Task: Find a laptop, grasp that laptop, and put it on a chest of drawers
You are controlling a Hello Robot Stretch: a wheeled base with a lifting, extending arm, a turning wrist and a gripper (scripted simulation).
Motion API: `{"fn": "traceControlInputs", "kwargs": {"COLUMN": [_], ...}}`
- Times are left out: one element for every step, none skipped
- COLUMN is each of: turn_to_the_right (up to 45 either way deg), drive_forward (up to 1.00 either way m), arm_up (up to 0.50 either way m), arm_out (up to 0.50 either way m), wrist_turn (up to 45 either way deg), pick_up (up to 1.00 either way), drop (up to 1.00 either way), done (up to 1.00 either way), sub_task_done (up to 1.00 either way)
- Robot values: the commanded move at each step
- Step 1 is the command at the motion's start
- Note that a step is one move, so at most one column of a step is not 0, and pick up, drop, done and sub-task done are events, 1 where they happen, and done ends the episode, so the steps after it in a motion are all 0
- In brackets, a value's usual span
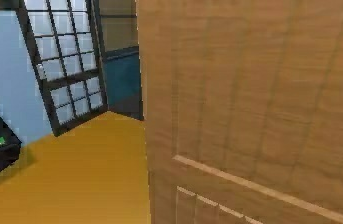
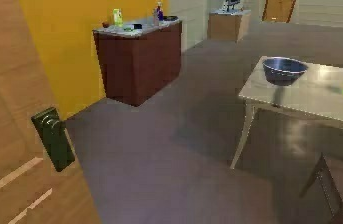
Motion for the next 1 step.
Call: {"fn": "traceControlInputs", "kwargs": {"turn_to_the_right": [-33.0], "drive_forward": [0.00], "arm_up": [0.00], "arm_out": [0.00], "wrist_turn": [0.0], "pick_up": [0.00], "drop": [0.00], "done": [0.00], "sub_task_done": [0.00]}}
